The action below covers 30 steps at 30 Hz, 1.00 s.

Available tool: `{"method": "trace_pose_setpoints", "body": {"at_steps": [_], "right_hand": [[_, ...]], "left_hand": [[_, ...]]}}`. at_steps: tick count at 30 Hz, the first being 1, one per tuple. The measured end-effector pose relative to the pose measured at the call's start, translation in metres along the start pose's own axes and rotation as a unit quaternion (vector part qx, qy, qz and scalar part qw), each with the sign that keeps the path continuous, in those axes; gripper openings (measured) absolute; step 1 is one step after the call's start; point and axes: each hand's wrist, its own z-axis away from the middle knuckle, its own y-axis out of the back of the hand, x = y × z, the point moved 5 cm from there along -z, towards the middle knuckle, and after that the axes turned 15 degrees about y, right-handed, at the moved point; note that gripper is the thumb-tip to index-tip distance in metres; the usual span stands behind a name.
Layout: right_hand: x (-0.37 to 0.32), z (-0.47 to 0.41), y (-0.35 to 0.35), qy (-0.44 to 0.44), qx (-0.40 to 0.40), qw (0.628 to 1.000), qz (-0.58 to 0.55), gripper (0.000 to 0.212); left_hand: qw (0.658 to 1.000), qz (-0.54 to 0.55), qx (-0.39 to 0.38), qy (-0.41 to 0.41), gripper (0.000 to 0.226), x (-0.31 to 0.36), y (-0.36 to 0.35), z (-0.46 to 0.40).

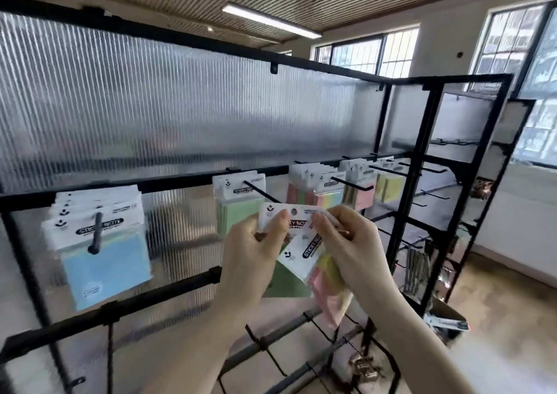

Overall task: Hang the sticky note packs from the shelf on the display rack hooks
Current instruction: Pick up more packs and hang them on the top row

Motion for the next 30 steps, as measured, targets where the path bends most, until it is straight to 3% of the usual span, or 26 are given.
{"method": "trace_pose_setpoints", "body": {"at_steps": [8, 12, 18, 23, 30], "right_hand": [[0.029, -0.022, -0.004, 0.016, -0.019, 0.999, -0.028, 0.031], [0.049, -0.031, -0.007, 0.017, -0.051, 0.996, -0.074, 0.026], [0.073, -0.046, -0.026, 0.035, -0.100, 0.991, -0.076, 0.023], [0.093, -0.066, -0.039, 0.033, -0.117, 0.993, 0.002, 0.027], [0.102, -0.086, -0.066, 0.003, -0.155, 0.986, 0.057, 0.019]], "left_hand": [[1.000, 0.020, -0.003, -0.002, 0.039, -0.010, -0.010, -0.022], [1.000, 0.022, 0.008, -0.012, 0.042, -0.016, -0.015, -0.026], [0.990, -0.004, 0.131, -0.059, 0.007, -0.021, -0.008, -0.027], [0.957, -0.089, 0.268, -0.068, 0.029, -0.027, 0.010, -0.044], [0.926, -0.154, 0.342, -0.047, 0.031, -0.032, 0.024, -0.064]]}}
